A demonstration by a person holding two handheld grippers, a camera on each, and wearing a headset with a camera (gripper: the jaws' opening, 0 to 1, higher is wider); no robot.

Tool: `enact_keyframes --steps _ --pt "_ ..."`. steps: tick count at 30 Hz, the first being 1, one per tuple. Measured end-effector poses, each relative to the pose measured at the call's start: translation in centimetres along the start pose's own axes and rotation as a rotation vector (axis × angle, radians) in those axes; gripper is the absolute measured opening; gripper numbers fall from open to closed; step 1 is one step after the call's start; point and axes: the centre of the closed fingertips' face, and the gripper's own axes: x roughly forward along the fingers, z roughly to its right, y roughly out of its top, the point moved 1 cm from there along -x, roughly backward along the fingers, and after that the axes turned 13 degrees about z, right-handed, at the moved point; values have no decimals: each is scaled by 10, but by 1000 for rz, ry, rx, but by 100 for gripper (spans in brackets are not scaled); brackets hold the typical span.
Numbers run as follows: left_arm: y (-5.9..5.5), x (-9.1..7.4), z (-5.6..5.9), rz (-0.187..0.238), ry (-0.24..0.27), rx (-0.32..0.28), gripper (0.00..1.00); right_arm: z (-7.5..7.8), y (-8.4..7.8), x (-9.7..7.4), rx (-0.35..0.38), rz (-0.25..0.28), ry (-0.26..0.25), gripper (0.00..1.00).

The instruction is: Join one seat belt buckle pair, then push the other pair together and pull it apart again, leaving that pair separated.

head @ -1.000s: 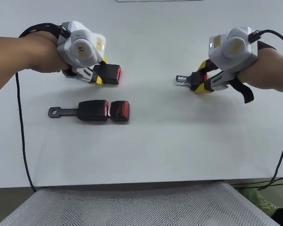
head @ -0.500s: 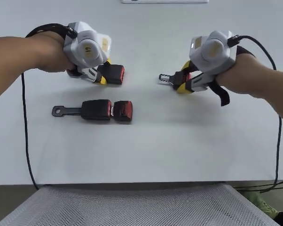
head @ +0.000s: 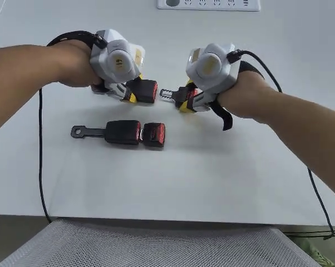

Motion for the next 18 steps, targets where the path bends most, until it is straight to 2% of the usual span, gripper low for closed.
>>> enact_keyframes --steps 5,7,8,16,18 --pt "0 0 0 0 1 0 32 -3 6 1 -16 -8 10 33" --pt "0 0 0 1 4 -1 32 -4 16 0 -13 35 7 33" --pt "-1 0 0 3 7 -5 32 -4 19 0 -22 37 7 33" --pt "-4 0 -1 8 4 -4 32 -4 17 9 -69 33 9 33" --pt "-4 0 -2 12 2 -4 32 -2 18 9 -62 43 12 33"
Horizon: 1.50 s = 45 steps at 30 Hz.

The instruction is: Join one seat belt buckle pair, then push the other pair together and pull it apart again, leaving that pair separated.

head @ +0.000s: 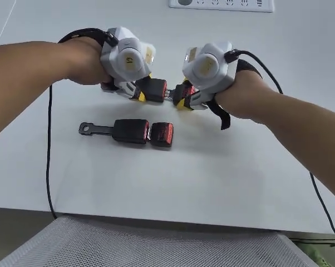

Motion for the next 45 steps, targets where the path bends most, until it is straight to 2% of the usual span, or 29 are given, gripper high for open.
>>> enact_keyframes --steps 12,19,27,38,45 --pt "0 0 0 13 -6 -6 32 0 5 5 -28 20 19 31" --pt "-1 1 0 13 -4 -16 31 3 10 15 -14 46 26 31" --pt "0 1 0 19 -2 -25 31 2 11 16 0 63 30 31" --pt "3 0 2 16 0 -23 32 1 11 14 5 54 26 32" --pt "1 1 0 17 0 -27 32 2 3 5 -2 31 22 32"
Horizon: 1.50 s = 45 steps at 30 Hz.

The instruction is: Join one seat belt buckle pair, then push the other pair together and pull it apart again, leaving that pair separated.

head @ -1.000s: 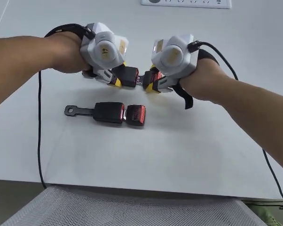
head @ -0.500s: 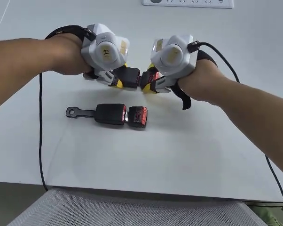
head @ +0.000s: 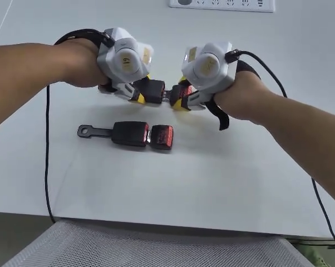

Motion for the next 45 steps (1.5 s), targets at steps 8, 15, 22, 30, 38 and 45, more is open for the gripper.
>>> enact_keyframes --steps 8,15,22,30,38,45 --pt "2 -1 1 8 -4 3 32 -2 -3 -5 6 1 -5 33" --pt "2 0 0 -4 1 0 33 0 -21 -22 5 -17 -20 34" --pt "3 -1 0 -15 3 -2 34 -4 -44 -50 28 -39 -38 34" --pt "4 -1 0 -25 7 -6 34 -6 -74 -83 35 -91 -64 34" --pt "4 -1 1 -21 13 -10 34 -7 -108 -115 52 -168 -81 36" --pt "7 -2 3 -30 11 -7 34 -8 -114 -123 47 -199 -92 36"
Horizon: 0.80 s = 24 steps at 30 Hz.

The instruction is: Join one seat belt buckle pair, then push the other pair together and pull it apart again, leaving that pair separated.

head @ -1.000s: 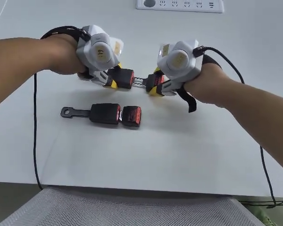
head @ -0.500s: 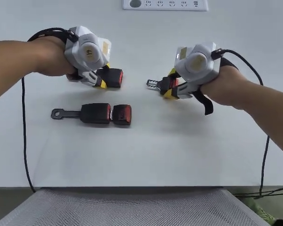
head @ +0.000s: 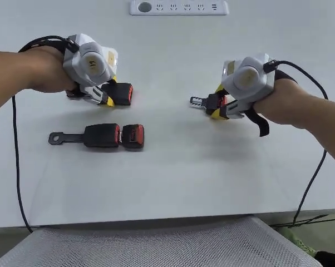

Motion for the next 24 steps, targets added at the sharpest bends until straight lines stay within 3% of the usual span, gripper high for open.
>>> enact_keyframes --steps 10,12,13,14,16,19,22,24 --pt "1 -3 1 5 24 -7 34 0 2 3 16 -54 1 36" --pt "3 -5 1 41 50 -5 34 3 5 2 -40 -60 -10 39" --pt "4 -8 1 76 85 -82 35 2 5 2 -27 -59 -17 41" --pt "3 -12 0 90 109 -120 36 1 6 1 6 -54 -30 44" --pt "3 -23 0 111 144 -117 39 1 13 -4 23 -17 -52 45" --pt "1 -43 7 119 182 -120 42 -1 22 -14 21 4 -97 48" --pt "6 -64 24 160 212 -147 44 -11 38 -24 42 62 -130 50" --pt "6 -72 35 165 217 -153 45 -19 46 -29 42 85 -145 52"
